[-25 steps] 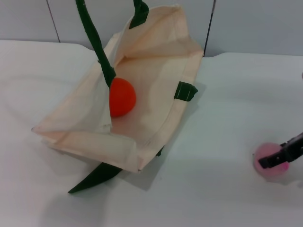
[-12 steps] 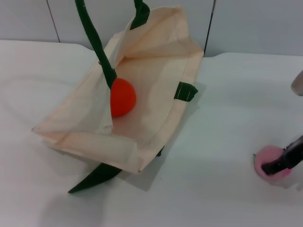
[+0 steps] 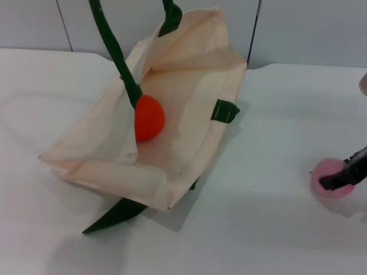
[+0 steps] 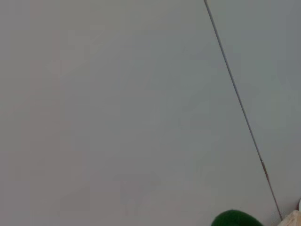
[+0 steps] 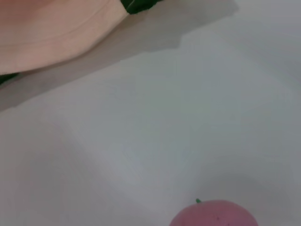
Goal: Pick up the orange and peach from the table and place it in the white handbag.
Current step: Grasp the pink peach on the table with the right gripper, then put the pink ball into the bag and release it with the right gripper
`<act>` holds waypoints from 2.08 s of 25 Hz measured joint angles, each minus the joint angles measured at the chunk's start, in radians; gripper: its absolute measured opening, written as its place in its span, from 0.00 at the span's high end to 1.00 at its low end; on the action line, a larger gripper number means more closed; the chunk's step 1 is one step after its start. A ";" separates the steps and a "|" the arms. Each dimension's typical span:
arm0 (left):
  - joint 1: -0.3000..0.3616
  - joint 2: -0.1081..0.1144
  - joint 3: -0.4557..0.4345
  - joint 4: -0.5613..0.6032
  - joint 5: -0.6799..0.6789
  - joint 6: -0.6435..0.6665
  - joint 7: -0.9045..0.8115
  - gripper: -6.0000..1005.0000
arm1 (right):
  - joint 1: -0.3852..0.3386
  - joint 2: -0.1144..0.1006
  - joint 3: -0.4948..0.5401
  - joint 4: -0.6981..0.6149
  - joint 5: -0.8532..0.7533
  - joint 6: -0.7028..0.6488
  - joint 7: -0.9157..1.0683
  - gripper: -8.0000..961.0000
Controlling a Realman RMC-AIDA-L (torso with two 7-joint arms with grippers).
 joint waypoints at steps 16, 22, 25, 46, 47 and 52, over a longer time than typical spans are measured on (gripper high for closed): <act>-0.011 0.000 0.000 -0.001 -0.006 0.000 -0.003 0.84 | 0.060 -0.002 -0.081 -0.153 0.295 -0.132 0.006 0.40; -0.018 -0.001 0.043 -0.001 -0.009 0.019 -0.020 0.83 | 0.124 -0.002 -0.183 -0.091 0.394 -0.288 -0.009 0.44; -0.025 -0.001 0.078 -0.001 -0.010 0.027 -0.034 0.83 | 0.171 -0.002 -0.194 -0.005 0.459 -0.353 -0.060 0.44; -0.053 -0.002 0.174 0.000 -0.040 0.062 -0.084 0.82 | 0.290 -0.004 -0.194 0.304 0.646 -0.539 -0.300 0.46; -0.053 -0.002 0.177 0.000 -0.040 0.063 -0.084 0.82 | 0.292 -0.003 -0.194 0.306 0.659 -0.539 -0.313 0.46; -0.055 -0.002 0.179 0.001 -0.040 0.063 -0.085 0.82 | 0.331 -0.005 -0.195 0.354 0.683 -0.541 -0.329 0.46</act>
